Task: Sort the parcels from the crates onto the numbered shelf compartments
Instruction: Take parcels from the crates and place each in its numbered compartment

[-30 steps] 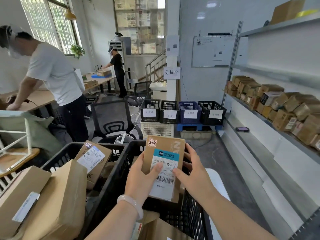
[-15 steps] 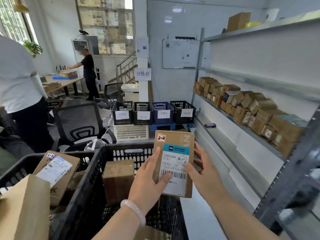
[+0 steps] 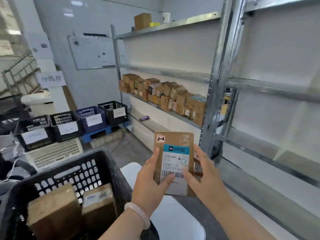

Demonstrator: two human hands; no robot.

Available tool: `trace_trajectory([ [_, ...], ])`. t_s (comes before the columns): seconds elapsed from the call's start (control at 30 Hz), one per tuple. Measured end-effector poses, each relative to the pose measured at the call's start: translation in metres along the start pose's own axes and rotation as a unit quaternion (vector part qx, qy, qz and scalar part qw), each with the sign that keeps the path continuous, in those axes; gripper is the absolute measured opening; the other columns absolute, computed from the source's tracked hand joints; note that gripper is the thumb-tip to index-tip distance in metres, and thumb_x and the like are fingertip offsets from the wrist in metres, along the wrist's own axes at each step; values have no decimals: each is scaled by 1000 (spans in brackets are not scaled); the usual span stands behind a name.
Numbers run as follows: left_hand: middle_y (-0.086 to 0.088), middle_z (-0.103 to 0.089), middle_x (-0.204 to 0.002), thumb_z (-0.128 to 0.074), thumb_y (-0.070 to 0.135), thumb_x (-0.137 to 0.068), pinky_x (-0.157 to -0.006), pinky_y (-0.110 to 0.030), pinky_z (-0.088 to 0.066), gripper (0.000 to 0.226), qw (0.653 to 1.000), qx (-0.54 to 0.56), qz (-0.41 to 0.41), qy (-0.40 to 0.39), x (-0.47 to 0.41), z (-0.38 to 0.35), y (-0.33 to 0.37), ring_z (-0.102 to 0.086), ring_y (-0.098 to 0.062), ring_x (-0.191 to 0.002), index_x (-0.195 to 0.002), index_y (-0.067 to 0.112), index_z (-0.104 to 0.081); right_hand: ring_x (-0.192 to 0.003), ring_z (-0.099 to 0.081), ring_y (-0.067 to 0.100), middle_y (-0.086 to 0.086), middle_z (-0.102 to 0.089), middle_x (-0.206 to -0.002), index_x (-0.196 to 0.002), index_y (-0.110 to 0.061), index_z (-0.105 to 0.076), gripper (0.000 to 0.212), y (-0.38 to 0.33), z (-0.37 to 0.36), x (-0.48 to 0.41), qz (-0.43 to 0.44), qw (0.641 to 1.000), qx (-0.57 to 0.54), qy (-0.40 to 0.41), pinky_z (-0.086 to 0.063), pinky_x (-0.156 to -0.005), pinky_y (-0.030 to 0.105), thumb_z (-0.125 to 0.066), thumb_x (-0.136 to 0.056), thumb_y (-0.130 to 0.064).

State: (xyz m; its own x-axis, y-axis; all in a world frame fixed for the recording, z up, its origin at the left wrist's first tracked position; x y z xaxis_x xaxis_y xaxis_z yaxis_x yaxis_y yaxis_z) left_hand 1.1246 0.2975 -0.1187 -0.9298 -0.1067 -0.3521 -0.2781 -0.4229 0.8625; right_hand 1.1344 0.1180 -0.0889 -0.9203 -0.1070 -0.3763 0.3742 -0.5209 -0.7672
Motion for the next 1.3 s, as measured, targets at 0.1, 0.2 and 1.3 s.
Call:
trace_trajectory([
  [0.1,30,-51,-126,-76,27,-85,-94,-30,-56,90,998,23,-8,-54,4,-45,7,-53,0,-121,-136,73,-18,-132,-33,2,-24,-29,-140,-140,-57,-12,81,14,31,28,-10,997,71,38,-43,-89,7,-68,-87,-30],
  [0.2,28,-52,-129,-76,31,-84,-94,-32,-56,89,993,49,-20,-105,15,-90,20,-53,-2,-123,-142,67,-19,-133,-27,-1,-19,-24,-150,-139,-60,-8,85,32,65,55,-37,990,112,75,-38,-96,8,-69,-86,-32],
  [1.3,27,-48,-130,-74,29,-87,-103,-38,-51,89,937,108,-57,-328,98,-542,194,-51,-1,-124,-145,64,-15,-141,-10,-2,-28,5,-155,-144,-53,-15,73,275,435,208,-212,932,267,124,-34,-111,30,-61,-88,-48],
])
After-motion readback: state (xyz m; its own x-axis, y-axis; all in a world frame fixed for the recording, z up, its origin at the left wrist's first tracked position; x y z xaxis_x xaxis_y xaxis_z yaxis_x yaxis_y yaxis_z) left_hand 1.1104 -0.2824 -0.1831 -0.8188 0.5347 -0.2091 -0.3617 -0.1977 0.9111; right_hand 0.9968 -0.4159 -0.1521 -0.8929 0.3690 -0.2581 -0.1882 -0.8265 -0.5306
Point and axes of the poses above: each hand's wrist, its own x-axis away from the middle knuckle, its own z-axis out of the back of the hand, y = z × x, the point moved 10 cm from there along -x, towards the middle knuckle
